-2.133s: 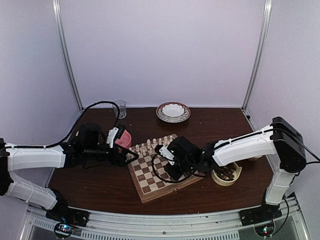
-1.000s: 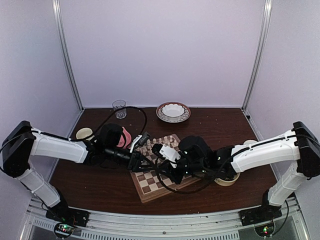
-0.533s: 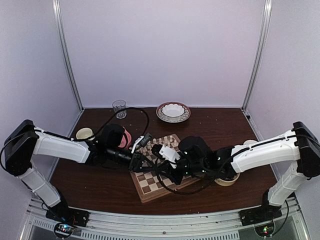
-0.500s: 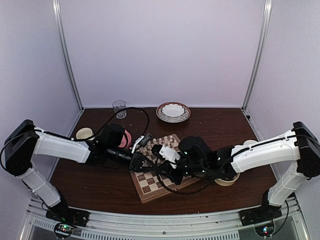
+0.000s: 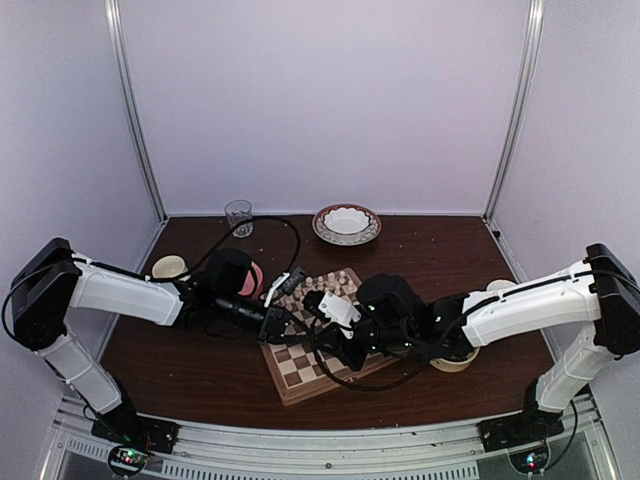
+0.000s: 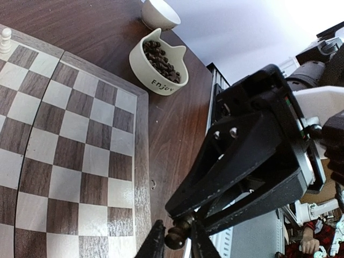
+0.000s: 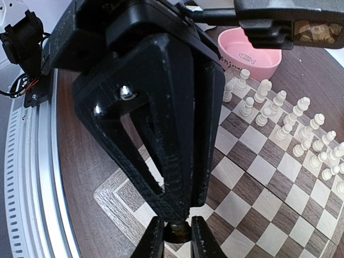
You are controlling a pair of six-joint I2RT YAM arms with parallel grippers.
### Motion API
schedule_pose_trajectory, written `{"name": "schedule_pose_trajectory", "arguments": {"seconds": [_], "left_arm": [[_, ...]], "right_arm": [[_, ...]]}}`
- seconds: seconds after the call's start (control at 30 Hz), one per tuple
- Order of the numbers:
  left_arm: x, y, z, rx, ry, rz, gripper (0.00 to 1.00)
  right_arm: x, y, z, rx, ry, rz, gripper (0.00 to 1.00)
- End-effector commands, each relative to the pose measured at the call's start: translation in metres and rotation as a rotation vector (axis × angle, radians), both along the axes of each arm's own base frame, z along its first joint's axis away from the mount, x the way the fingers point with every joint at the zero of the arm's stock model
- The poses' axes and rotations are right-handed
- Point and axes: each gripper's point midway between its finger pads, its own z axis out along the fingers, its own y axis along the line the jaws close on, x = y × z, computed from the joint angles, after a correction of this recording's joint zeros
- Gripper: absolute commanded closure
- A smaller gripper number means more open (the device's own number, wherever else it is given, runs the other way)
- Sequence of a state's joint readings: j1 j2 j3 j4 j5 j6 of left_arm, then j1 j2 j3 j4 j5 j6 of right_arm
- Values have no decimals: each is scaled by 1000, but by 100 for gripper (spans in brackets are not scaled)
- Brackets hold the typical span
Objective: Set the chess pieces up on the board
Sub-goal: Pass from the right arm to the left, then place the pawn on a7.
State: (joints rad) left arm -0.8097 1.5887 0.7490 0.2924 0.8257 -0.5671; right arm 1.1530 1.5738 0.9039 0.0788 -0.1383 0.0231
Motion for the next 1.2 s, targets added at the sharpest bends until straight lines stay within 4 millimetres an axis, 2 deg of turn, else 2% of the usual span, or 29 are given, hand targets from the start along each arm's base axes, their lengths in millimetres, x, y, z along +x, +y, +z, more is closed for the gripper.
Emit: {"name": "schedule_pose_trajectory", "arguments": {"seconds": [0.0,0.23,0.4,0.57,0.67,0.87,1.07,1.17], "left_arm": [[0,-10,16,-59,-35,-41,84],[-1,-10,18,-62,-38,-43,92],[2,-8,18,-41,-57,-19,95],[16,4,1,108,-94,69,100],[23,11,-8,195,-128,106,100],[25,18,-18,354,-206,132,100],[19,20,-32,614,-422,124,100],[17,19,-43,699,-458,108,100]], "right_arm": [[6,-3,17,34,-51,-36,83],[11,-5,14,21,-64,-66,81],[12,-5,13,17,-64,-71,63],[14,-12,21,47,-88,-98,45],[14,-19,31,81,-107,-112,40],[39,-53,48,109,-209,-319,39],[63,-94,61,93,-302,-552,38],[73,-108,63,64,-335,-647,38]]}}
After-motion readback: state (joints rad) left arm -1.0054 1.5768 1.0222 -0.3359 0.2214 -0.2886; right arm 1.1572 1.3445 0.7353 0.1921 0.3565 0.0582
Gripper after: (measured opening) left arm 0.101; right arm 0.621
